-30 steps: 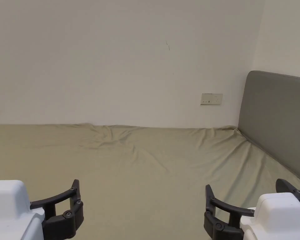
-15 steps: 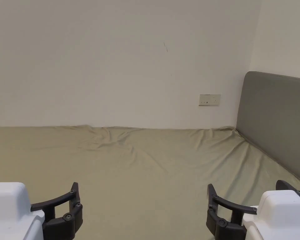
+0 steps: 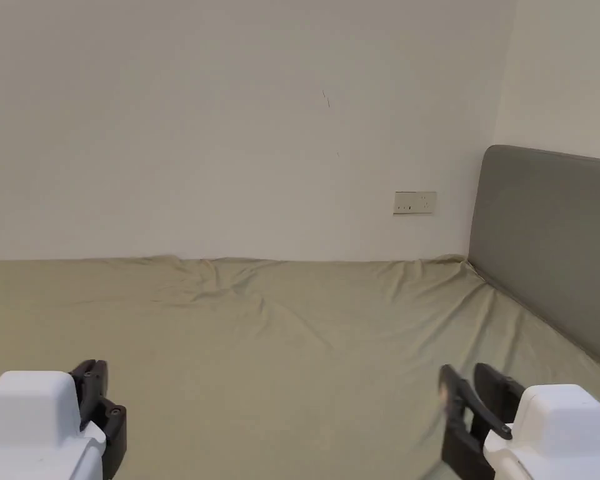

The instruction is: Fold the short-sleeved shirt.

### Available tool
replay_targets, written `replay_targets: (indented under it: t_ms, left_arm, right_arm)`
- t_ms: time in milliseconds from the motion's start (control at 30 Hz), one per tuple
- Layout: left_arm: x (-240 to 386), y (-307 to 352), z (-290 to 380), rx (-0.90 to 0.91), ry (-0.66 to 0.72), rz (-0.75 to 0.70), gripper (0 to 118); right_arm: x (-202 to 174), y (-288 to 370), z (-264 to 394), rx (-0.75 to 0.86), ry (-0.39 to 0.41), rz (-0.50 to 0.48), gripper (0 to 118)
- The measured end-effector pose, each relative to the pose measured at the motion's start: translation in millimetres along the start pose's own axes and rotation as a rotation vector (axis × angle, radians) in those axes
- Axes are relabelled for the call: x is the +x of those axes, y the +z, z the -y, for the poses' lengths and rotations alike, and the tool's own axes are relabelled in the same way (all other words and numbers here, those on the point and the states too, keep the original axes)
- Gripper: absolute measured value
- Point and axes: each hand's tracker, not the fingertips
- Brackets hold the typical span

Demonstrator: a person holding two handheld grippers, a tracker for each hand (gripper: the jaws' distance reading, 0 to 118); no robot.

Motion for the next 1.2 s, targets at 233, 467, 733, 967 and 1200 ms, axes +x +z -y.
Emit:
replay_targets:
  t_ms: [233,467,733,967,1200]
  left_arm:
    - [3,4,1,-0.017,-0.014,0.035,0]
    - [-60,37,5,-0.034,0.088,-0.117,0]
    - [-170,139,28,-0.125,0.056,-0.597,0]
    - [-228,210,49,-0.184,0.158,-0.893,0]
    - [-256,175,80,-0.260,0.226,-0.831,0]
  right_arm:
    - [9,4,4,0.014,-0.054,0.011,1]
    - [-48,-16,-6,0.024,-0.015,-0.231,1]
    - [-214,-49,-1,-0.021,0.004,-0.753,1]
    - [-328,-38,12,-0.101,-0.007,-1.113,1]
    - [-349,-51,25,-0.155,0.019,-1.118,1]
